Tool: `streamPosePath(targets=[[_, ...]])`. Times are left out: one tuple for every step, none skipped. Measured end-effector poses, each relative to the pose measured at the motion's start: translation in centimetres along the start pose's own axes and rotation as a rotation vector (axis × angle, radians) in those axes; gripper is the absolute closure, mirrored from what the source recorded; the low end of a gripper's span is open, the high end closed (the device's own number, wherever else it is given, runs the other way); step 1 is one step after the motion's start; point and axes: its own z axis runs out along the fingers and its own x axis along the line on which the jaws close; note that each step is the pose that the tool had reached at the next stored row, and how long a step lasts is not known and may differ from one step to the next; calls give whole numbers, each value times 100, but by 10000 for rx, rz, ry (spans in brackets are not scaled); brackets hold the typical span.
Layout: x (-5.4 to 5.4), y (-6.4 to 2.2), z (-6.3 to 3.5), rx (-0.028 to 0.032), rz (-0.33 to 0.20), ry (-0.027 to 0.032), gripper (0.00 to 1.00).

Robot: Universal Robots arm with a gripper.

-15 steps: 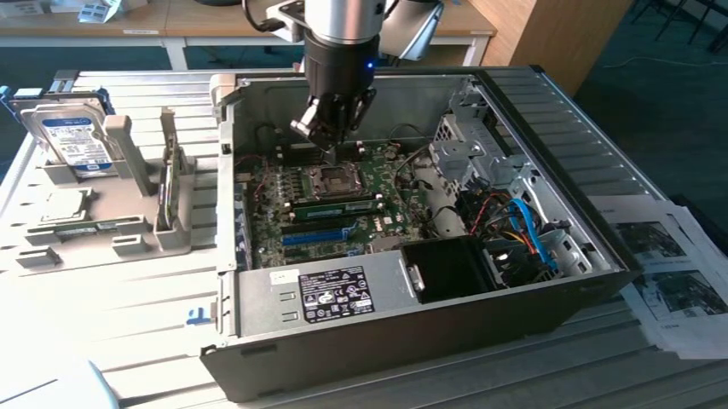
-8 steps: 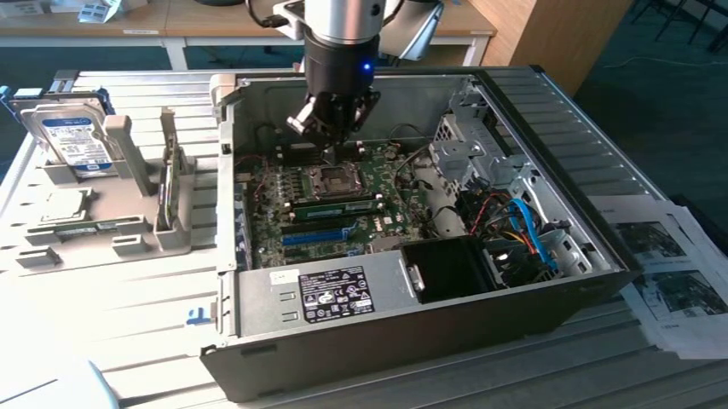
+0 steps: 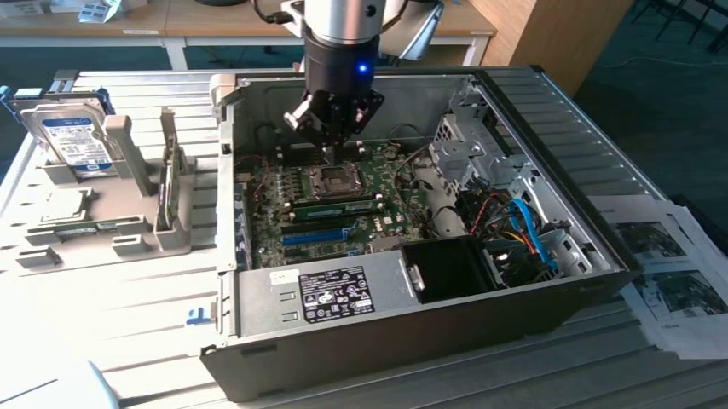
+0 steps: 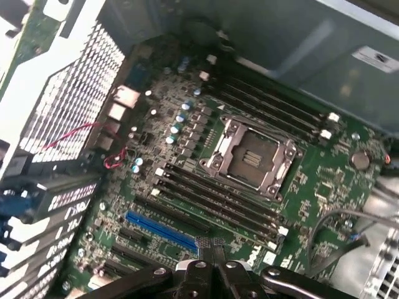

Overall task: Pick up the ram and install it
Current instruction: 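Press down the ram until it locks into place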

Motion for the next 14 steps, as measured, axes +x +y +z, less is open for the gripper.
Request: streamPosePath(targets=[[0,0,0,1,179,-3,90],[0,0,0,1,359,-4,90],[0,0,0,2,538,-6,90],[0,0,0,3,734,-8,90],[0,0,0,4,914,-10,90],[0,0,1,5,1093,-13,90],[0,0,1,6,1274,-14,90],[0,0,1,7,1454,-16,90],[0,0,1,8,1633,-18,90],[0,0,1,9,1824,-20,90],[0,0,1,10,2009,-22,90],[0,0,1,11,2190,-24,90],[0,0,1,12,2369,-26,90],[0,0,1,14,2550,-27,90]])
